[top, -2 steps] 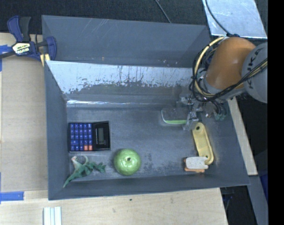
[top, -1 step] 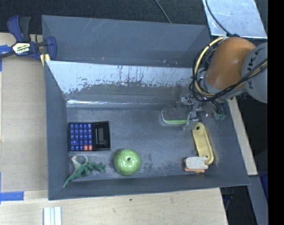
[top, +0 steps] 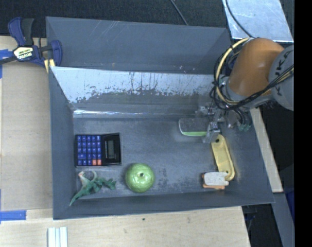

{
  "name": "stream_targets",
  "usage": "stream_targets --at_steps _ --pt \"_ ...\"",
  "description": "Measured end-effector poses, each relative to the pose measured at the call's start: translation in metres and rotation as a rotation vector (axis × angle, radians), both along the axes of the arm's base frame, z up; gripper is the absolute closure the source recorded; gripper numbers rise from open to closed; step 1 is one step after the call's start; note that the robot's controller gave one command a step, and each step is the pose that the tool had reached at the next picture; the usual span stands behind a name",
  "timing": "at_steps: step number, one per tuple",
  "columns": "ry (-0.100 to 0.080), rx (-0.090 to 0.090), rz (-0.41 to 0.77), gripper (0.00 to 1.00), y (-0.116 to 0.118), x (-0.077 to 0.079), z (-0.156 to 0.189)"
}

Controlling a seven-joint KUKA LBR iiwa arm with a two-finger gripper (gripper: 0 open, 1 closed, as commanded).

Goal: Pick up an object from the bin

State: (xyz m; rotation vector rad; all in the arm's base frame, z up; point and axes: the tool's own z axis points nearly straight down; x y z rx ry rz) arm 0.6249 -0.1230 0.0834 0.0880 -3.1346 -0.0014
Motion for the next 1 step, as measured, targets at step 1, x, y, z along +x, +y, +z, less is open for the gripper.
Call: stream_targets --at_steps 1 --pt "-0.006 -0.002 0.0 1.0 -0.0005 0.0018 0.0458"
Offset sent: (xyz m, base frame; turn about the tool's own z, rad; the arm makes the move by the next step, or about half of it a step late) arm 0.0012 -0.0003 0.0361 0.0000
